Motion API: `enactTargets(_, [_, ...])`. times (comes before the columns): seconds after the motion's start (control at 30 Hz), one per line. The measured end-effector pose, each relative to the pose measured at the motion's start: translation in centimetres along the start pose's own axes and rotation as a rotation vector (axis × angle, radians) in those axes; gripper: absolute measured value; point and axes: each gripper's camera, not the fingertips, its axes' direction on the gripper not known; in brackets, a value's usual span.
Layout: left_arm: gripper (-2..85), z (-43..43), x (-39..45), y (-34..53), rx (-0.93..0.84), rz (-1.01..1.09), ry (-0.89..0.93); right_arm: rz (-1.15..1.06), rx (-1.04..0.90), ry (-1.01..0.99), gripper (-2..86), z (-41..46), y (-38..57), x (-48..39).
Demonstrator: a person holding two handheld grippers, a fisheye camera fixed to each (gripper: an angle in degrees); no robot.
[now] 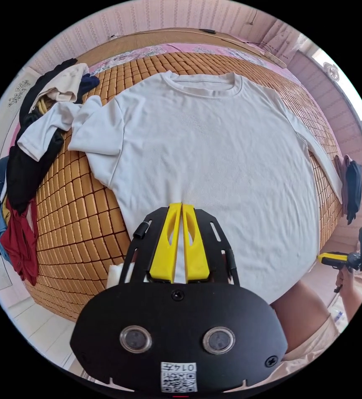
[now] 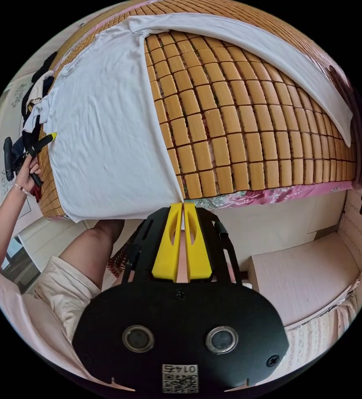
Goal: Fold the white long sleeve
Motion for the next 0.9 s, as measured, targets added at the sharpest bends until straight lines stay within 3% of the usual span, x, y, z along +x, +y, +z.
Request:
enactTargets(0.27, [-0.6,-6.4,-3.3,4.8,0.064,-0.070,0.079,-0.049,-0.063,0.106,4.2,-2.4,-2.8,-4.5])
enactTargets(0.37, [-0.5,-9.0,-4.3,8.7,0.071,-0.074,0.028,-0.176,0.001,0.150,4.1,-5.7,-6.3,-9.6])
enactTargets(0.47, [-0.3,-10.2,-5.3,12.3,0.078,-0.100,-0.014,-0.440,0.119,0.134,3.4,-8.3,-12.9,-19.2])
enactTargets(0.57, [0.2,-11.4,-7.3,14.6,0.099,-0.211,0.089,-0.742,0.249,0.139,4.5,-9.5,-20.1,-32.0])
enactTargets(0.63, [0.9,-14.3,-9.5,15.3,0.198,-0.236,0.080,-0.945,0.313,0.110,6.1,-9.9,-24.6,-43.1])
enactTargets(0.73, [3.7,-18.3,-14.4,14.6,0.367,-0.238,-0.031,-1.085,0.310,0.078,7.1,-9.3,-28.9,-54.5])
enactTargets(0.9, [10.2,-20.9,-23.1,10.5,0.453,-0.233,-0.129,-1.090,0.233,0.168,9.8,-6.0,-33.3,-65.5])
